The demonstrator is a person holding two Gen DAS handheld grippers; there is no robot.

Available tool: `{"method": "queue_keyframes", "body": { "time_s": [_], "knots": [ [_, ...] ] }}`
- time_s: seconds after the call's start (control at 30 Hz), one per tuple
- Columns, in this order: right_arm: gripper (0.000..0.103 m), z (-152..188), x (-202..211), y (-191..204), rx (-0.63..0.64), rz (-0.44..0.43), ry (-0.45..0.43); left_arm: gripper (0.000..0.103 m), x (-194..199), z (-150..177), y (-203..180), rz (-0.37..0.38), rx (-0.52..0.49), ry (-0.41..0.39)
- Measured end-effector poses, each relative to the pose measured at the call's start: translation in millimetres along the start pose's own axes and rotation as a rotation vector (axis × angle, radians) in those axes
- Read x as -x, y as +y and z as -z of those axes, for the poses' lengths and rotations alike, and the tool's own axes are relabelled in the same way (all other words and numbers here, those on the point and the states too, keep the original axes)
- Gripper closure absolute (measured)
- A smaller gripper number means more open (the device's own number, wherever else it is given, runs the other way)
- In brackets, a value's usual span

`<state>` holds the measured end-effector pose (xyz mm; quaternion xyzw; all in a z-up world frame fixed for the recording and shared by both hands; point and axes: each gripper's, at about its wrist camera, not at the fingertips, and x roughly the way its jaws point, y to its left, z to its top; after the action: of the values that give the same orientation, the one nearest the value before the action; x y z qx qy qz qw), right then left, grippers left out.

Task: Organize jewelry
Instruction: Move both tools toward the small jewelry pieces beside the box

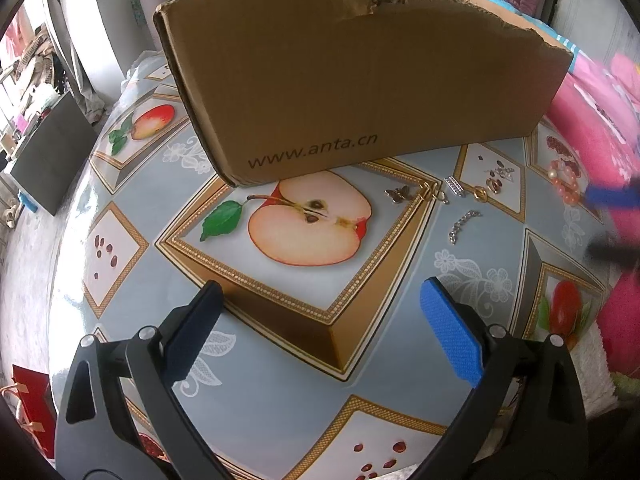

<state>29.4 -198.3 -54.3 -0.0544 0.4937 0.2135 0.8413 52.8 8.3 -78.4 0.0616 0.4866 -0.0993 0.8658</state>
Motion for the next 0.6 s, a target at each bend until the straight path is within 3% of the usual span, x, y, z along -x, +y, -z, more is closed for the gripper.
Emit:
{"method": "queue_keyframes", "body": {
  "time_s": [0.07,0.3,0.4,0.6],
  "knots": [
    [0.035,4.4,-10.4,11.7,0.031,-0.018,0.028,0.007,-0.4,-1.0,0.6,0.003,-0.003,0.006],
    [0.006,6.3,-30.4,15.3,0.067,0.026,0.036,0.007,-1.3,-2.3,1.2,0.001,0.0,0.015],
    [0.006,5.7,-33.4,18.8,0.093,0.077,0.049,0.007,-1.3,-2.0,1.0,0.0,0.001,0.013],
    [0.006,2.9,-35.3,16.2,0.101,0.068,0.06,0.007,-0.8,-1.4,1.5,0.001,-0.007,0.007]
  ]
}}
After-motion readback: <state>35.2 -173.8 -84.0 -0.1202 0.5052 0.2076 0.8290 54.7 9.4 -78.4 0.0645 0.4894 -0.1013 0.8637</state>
